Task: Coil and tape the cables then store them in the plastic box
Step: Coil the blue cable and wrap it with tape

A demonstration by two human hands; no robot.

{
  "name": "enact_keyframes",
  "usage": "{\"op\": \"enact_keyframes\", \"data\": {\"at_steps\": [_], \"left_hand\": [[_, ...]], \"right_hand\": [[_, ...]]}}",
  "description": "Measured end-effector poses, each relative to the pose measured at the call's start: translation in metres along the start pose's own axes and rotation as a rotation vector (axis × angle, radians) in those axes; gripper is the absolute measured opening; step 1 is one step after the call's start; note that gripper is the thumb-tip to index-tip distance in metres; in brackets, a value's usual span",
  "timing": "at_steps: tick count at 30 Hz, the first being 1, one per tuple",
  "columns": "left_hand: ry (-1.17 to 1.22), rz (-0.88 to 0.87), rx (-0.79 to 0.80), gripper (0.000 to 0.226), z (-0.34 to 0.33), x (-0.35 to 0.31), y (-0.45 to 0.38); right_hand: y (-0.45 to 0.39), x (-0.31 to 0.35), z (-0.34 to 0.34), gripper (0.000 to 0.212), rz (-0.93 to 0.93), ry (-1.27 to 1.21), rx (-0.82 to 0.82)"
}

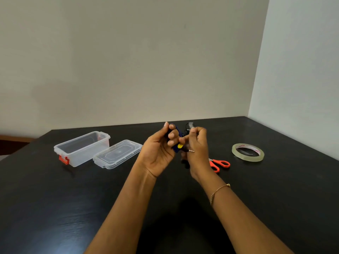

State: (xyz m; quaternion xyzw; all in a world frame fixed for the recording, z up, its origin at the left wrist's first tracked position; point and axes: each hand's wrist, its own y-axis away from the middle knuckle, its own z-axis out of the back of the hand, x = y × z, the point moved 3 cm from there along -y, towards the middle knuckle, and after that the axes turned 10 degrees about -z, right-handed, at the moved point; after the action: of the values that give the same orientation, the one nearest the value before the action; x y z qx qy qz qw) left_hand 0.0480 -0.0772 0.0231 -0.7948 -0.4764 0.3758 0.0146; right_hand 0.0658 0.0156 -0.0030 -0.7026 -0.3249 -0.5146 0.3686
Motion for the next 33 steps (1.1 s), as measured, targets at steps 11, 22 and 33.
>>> {"op": "enact_keyframes", "data": {"at_steps": [11,22,33], "left_hand": [[-1.047,-0.467,-0.141,0.022,0.007,0.010,-0.002],[-1.072,-0.357,-0.227,0.025,0.024,0.002,-0.007],[-0.776,0.112,0.013,0.034,0.013,0.008,0.004]], "right_hand": [[0.006,-0.023,-0.016,0.026,-0.650,-0.469,0.055],[-0.001,-0.010,-0.003,0.017,0.033,0.100,-0.252],[0.000,0.001,-0.005,0.016,0.122,0.144,0.010]]}}
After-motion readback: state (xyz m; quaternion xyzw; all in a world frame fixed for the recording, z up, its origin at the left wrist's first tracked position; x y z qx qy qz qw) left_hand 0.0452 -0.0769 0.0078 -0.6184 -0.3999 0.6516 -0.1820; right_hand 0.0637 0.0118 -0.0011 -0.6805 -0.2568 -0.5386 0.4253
